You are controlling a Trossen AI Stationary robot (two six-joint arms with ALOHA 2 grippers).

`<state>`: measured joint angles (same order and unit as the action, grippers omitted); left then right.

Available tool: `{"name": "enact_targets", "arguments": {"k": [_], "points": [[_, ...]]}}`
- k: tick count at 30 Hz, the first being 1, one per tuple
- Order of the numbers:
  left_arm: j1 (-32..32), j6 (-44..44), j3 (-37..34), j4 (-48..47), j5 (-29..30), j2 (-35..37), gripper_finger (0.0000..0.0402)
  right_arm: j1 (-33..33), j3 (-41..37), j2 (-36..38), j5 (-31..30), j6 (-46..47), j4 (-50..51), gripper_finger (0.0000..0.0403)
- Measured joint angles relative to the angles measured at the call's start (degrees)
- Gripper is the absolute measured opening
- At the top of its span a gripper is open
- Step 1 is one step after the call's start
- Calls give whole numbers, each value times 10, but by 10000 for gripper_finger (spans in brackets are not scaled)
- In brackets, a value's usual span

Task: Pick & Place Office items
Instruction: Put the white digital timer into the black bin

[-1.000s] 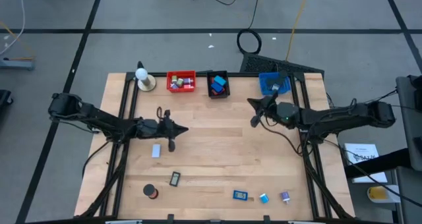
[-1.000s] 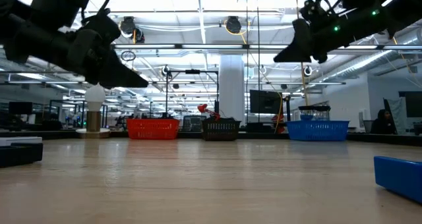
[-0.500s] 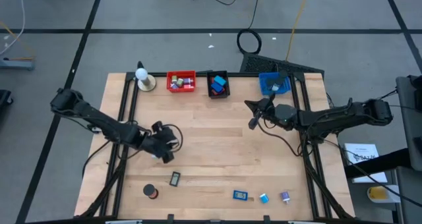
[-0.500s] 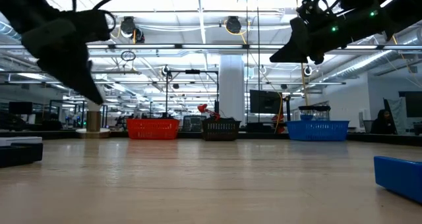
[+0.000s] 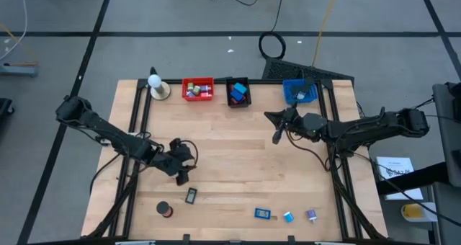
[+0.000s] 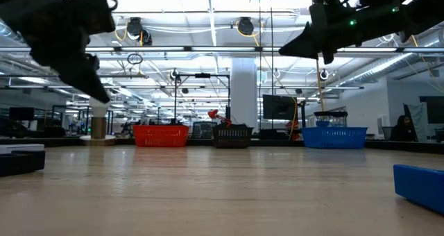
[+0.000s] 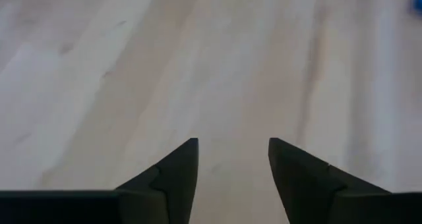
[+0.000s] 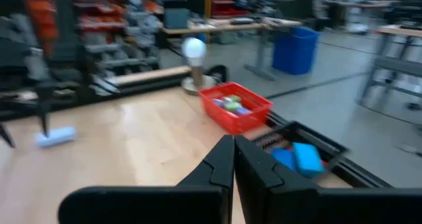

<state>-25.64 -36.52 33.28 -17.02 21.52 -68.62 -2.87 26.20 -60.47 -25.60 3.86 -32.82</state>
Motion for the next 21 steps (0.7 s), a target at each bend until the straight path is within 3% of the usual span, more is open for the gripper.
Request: {"name": "enact_targets", "arguments": {"k": [3, 8, 17, 21], "points": [[18, -17, 0, 34, -45, 0, 180, 0, 0, 0, 34, 0, -9, 4], [28, -53, 0, 4, -92, 1, 144, 0, 0, 0, 34, 0, -8, 4], [-25, -146, 76, -208, -81, -11, 55, 0, 0, -5, 34, 14, -9, 4], [-72, -226, 123, -275, -81, -11, 37, 0, 0, -22, 66, 29, -3, 4]]}}
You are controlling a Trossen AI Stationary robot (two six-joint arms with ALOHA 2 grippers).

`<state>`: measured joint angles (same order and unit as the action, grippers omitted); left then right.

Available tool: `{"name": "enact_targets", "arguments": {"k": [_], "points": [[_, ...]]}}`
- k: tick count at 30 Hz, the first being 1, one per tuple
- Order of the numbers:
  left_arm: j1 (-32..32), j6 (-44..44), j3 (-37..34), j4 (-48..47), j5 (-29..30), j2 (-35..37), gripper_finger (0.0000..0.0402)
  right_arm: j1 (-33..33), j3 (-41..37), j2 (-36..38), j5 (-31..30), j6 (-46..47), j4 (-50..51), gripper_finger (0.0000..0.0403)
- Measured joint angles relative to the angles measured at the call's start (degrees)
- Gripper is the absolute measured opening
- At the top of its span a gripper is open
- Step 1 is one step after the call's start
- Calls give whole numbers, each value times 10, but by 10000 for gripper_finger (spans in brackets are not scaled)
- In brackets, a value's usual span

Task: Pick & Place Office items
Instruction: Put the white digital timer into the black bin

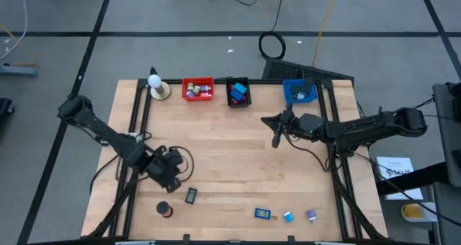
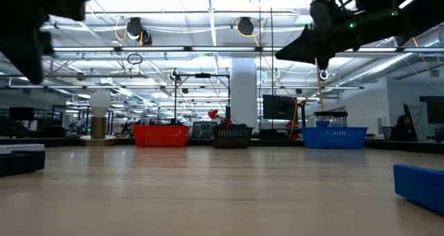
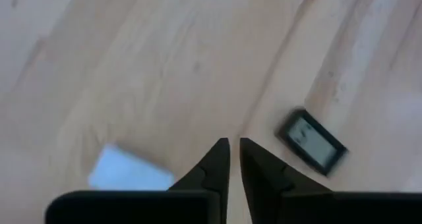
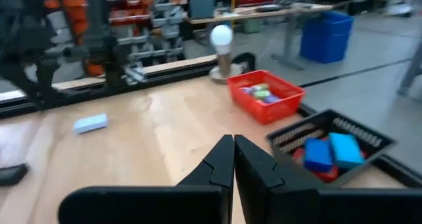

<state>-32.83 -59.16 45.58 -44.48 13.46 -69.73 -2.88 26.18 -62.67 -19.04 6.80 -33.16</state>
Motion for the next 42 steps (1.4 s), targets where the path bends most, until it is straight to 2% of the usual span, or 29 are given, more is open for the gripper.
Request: {"name": "enact_targets", "arguments": {"k": [5, 10, 13, 21, 27, 30, 34, 38, 42], "points": [[-58, -125, 28, -61, 0, 0, 66, 0, 0, -30, 31, 0, -1, 4], [-101, -252, 12, -73, -1, 0, 130, 5, 0, -48, 41, 7, -2, 4], [-117, -295, -2, -74, 0, -4, 177, 13, 0, -49, 43, 1, -9, 4], [-100, -383, -34, -84, 29, -53, 297, 31, 0, -49, 42, -4, -32, 4], [-60, -384, -49, -90, 26, -94, 350, 37, 0, -49, 42, -5, -31, 4], [-46, -378, -56, -89, 15, -104, 354, 38, 0, -49, 42, -6, -31, 4], [-34, -371, -73, -68, 11, -115, 336, 38, 0, -49, 42, -6, -31, 4], [-27, -356, -98, -22, -3, -116, 297, 38, 0, -49, 42, -6, -31, 4], [-27, -335, -102, -13, -8, -115, 242, 37, 0, -49, 42, -6, -31, 4]]}}
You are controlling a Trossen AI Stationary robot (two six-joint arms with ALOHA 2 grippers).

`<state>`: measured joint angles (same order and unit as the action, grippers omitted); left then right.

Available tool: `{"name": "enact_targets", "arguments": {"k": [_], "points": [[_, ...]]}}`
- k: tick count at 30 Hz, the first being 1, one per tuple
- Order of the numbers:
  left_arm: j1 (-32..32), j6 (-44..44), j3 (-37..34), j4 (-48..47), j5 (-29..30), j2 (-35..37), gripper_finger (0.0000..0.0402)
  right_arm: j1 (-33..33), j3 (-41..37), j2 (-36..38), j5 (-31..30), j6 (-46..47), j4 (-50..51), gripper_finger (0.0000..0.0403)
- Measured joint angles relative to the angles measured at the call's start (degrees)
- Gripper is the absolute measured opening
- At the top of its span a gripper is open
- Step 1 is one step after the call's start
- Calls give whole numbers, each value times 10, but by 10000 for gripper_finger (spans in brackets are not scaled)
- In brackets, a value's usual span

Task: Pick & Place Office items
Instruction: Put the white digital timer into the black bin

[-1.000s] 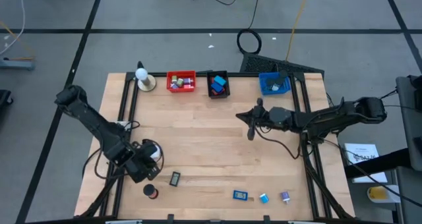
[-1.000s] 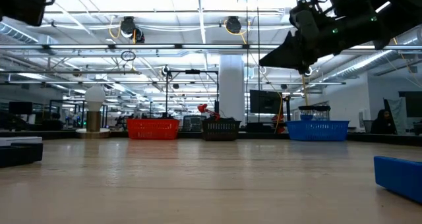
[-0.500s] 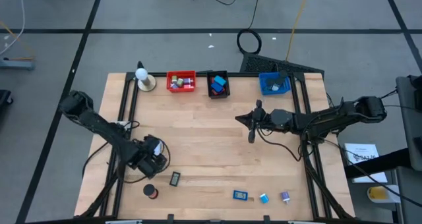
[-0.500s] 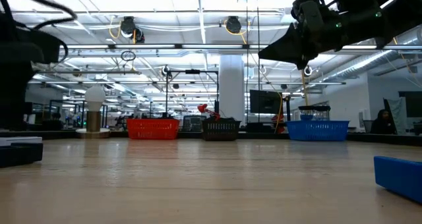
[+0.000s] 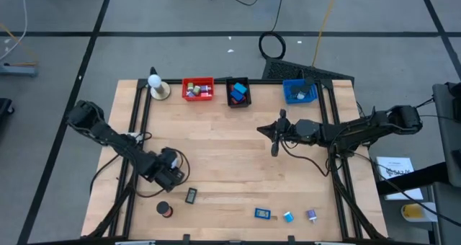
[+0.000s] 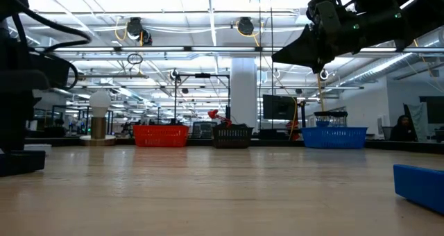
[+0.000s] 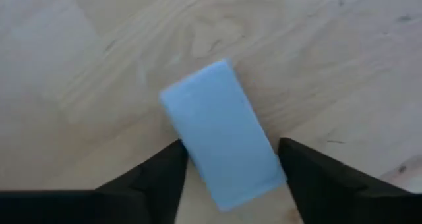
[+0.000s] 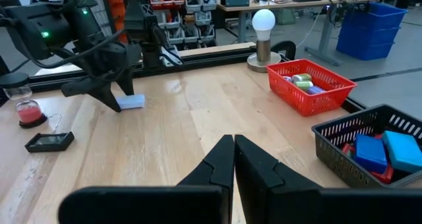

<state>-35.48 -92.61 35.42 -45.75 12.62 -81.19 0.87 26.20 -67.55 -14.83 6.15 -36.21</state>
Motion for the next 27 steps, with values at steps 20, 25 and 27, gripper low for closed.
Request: {"name": "enact_targets", "arguments": {"k": [20, 25, 27], "points": [[228, 563, 74, 263, 103, -5, 159, 0, 0, 0, 0, -10, 0, 4], [312, 712, 80, 454, 27, -72, 159, 0, 0, 0, 0, -10, 0, 4], [334, 740, 99, 479, -7, -115, 159, 0, 0, 0, 0, -10, 0, 4]]}}
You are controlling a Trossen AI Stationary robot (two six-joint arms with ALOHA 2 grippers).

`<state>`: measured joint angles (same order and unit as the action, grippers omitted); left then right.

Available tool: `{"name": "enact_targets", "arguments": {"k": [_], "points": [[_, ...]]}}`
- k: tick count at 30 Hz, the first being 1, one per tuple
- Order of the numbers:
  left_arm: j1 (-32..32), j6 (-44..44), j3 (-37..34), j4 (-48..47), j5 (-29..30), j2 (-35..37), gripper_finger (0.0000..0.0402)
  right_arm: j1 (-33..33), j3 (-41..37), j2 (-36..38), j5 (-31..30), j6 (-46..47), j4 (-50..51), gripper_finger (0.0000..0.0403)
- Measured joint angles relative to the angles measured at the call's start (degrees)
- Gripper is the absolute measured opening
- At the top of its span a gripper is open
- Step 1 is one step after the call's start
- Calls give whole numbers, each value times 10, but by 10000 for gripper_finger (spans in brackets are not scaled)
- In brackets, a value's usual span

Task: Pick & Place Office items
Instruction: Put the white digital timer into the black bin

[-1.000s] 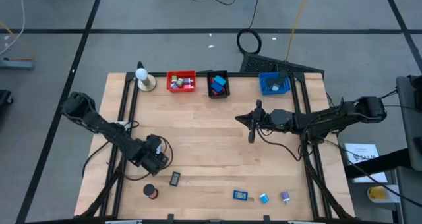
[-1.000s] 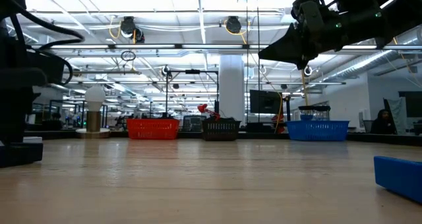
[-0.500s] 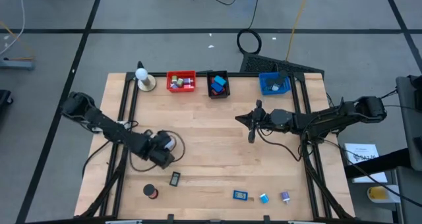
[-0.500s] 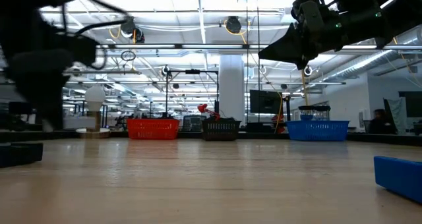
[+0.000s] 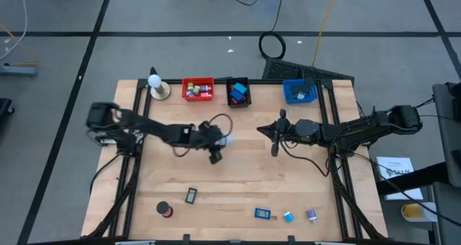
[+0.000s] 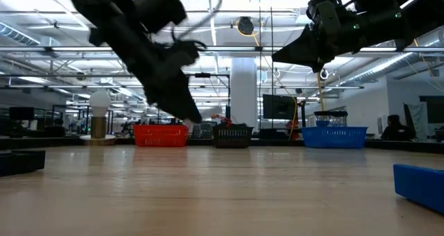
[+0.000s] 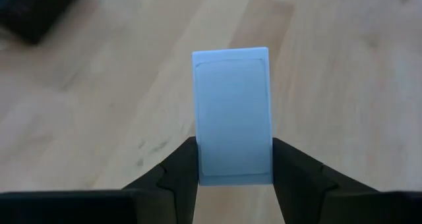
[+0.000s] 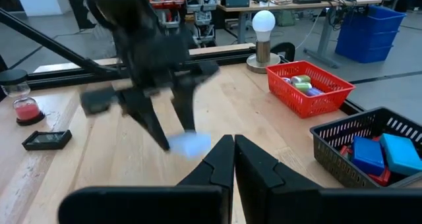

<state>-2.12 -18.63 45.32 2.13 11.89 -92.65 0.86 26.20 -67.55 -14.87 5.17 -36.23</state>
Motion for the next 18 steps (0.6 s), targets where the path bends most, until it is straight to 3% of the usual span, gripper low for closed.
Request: {"name": "enact_targets", "arguments": {"k": [7, 13, 18], "points": [[21, 64, 83, -12, -20, -128, 159, 0, 0, 0, 0, 0, 0, 4], [25, 72, 118, -9, -24, -170, 162, 0, 0, 0, 0, 1, 0, 4], [34, 48, 119, -23, -23, -175, 230, 0, 0, 0, 0, 1, 1, 4]]}}
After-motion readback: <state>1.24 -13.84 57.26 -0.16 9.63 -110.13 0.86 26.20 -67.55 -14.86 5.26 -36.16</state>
